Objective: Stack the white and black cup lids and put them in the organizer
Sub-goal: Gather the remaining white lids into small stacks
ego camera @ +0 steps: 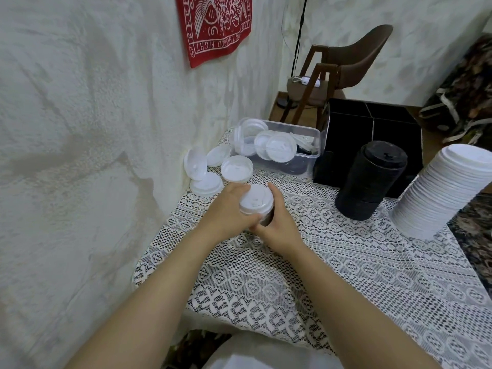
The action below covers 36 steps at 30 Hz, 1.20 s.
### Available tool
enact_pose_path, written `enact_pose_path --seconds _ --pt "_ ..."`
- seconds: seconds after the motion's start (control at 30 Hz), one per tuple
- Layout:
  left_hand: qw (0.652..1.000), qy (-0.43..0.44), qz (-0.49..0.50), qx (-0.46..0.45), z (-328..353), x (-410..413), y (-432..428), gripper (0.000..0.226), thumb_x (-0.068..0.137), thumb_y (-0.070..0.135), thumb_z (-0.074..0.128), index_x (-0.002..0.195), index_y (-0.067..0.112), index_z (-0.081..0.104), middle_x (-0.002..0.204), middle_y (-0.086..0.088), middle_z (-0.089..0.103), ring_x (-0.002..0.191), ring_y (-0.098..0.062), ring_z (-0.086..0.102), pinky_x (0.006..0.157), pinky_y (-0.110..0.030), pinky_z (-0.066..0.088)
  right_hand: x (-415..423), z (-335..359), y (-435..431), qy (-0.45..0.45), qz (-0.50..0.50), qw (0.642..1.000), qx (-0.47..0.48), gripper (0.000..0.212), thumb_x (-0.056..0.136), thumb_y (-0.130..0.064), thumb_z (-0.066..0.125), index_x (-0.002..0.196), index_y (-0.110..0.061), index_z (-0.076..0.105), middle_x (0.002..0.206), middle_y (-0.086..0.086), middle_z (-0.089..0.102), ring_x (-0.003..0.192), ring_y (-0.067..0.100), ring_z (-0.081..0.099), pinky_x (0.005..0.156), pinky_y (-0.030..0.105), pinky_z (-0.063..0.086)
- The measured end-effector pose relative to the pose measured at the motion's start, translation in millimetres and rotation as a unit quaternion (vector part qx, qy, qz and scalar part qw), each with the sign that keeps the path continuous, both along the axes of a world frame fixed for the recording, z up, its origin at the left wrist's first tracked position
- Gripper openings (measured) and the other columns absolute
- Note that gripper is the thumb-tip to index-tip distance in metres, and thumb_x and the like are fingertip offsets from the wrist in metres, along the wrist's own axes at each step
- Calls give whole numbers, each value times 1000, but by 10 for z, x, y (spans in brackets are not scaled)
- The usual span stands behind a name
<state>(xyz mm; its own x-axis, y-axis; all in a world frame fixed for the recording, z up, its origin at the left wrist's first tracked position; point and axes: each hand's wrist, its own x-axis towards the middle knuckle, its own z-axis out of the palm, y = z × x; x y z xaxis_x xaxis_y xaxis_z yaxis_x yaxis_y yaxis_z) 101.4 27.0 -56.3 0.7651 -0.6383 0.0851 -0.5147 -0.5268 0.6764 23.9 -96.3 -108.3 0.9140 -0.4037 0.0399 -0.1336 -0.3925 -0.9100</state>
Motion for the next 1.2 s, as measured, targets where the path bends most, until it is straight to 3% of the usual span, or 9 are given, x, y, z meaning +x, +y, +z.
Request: enact_pose_path --seconds 0.2,0.33,0.43,0.67,0.83,1.0,1.2 --pt "1000 17 -9 13 -11 14 17 76 76 20 76 144 14 40 146 1 36 134 -15 35 107 -23 25 8 16 11 -1 9 1000 -24 108 72 -30 82 154 -28 12 148 -9 41 132 12 44 110 37 38" --pt "999 30 -22 10 -32 20 23 74 78 16 74 144 14 39 145 1 34 134 -13 33 104 -18 24 -8 35 28 -27 17 996 -86 102 75 -26 79 154 -25 15 159 -2 17 144 14 25 113 38 32" --pt "999 34 -32 3 -59 23 33 72 80 13 72 144 16 37 145 2 34 133 -12 33 100 -17 24 -12 47 39 -37 35 989 -137 93 80 -25 74 154 -27 18 161 -8 6 147 13 15 113 34 28" --pt "997 49 -61 -11 -175 12 111 67 95 29 59 152 21 24 160 10 14 145 -5 11 117 -27 10 2 85 65 -4 26 990 -136 84 84 -24 72 154 -20 24 161 -5 17 147 10 17 121 38 19" --pt "995 61 -61 -44 -237 17 125 69 94 25 61 152 22 25 159 11 16 137 4 11 113 -21 9 -1 78 66 1 24 990 -141 84 85 -24 72 154 -20 24 161 -4 18 147 9 15 120 31 15" --pt "995 63 -55 -62 -306 34 137 70 91 22 64 151 22 28 158 9 20 144 -6 17 119 -31 16 2 85 61 5 19 989 -148 86 81 -21 75 153 -19 28 161 -5 22 146 7 19 115 24 16" --pt "994 61 -39 -76 -356 26 130 66 90 22 66 148 24 34 157 12 23 140 -3 22 117 -30 21 -9 104 56 11 15 990 -140 85 80 -20 75 152 -17 31 160 -3 24 147 9 18 119 27 17"
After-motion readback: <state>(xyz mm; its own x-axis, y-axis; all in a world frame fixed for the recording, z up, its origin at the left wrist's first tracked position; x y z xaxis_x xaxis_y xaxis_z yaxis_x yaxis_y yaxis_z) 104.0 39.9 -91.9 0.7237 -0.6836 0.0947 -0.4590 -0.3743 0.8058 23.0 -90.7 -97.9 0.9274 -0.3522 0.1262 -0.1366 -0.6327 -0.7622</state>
